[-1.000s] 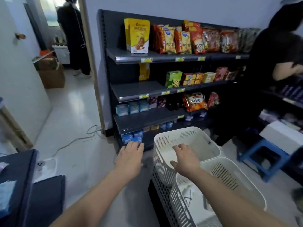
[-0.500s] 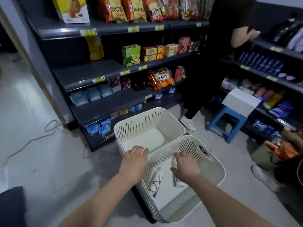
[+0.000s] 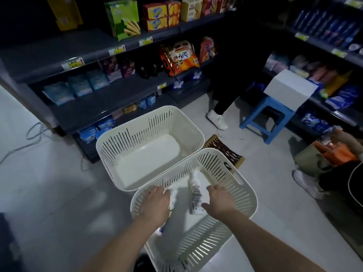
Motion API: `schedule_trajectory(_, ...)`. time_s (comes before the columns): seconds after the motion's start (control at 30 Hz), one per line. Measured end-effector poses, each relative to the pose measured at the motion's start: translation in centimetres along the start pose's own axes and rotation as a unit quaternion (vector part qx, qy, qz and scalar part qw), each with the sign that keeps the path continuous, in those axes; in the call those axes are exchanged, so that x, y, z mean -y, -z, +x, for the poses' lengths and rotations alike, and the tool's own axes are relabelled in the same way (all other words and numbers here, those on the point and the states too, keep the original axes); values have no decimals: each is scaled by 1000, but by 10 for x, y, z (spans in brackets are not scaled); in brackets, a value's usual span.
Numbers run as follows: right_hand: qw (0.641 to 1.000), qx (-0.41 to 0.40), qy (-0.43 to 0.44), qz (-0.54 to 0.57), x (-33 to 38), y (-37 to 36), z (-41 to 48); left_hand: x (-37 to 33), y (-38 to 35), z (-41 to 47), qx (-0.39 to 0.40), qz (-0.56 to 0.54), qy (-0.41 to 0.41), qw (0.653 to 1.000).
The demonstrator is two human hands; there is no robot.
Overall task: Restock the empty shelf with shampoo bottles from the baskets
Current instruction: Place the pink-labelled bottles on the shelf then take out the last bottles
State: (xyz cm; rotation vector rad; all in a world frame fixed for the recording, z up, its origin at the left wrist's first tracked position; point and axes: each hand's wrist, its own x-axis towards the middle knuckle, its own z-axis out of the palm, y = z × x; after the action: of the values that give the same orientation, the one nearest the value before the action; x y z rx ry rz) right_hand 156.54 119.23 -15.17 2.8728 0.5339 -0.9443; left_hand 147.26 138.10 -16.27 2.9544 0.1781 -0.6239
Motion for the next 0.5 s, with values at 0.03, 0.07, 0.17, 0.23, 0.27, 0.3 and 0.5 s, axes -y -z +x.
schedule_trajectory(0.03,1000,6,-4,6,-2,-4,6,-2,-6,5,14,-5,2,1000)
schedule_trajectory(0.07,1000,11,-6,11,-5,-9,11,-3,-13,11,31,-13,6,999)
schedule_trajectory(0.17,1000,21,-15,17,-10,-22,29,-7,-35,30,84,-13,11,996)
schedule_trajectory(0.23,999,30,-26,25,-13,-31,39,-11,-48,41,122,-18,24,992)
schedule_trajectory(0.27,998,36,-32,36,-14,-36,44,-12,-56,46,140,-25,30,989)
schedule_trajectory(0.3,997,42,-37,49,-14,-41,49,-14,-64,50,150,-31,39,987)
schedule_trajectory(0.5,990,29,-46,132,-2,-73,82,-16,-97,72,188,-104,118,969)
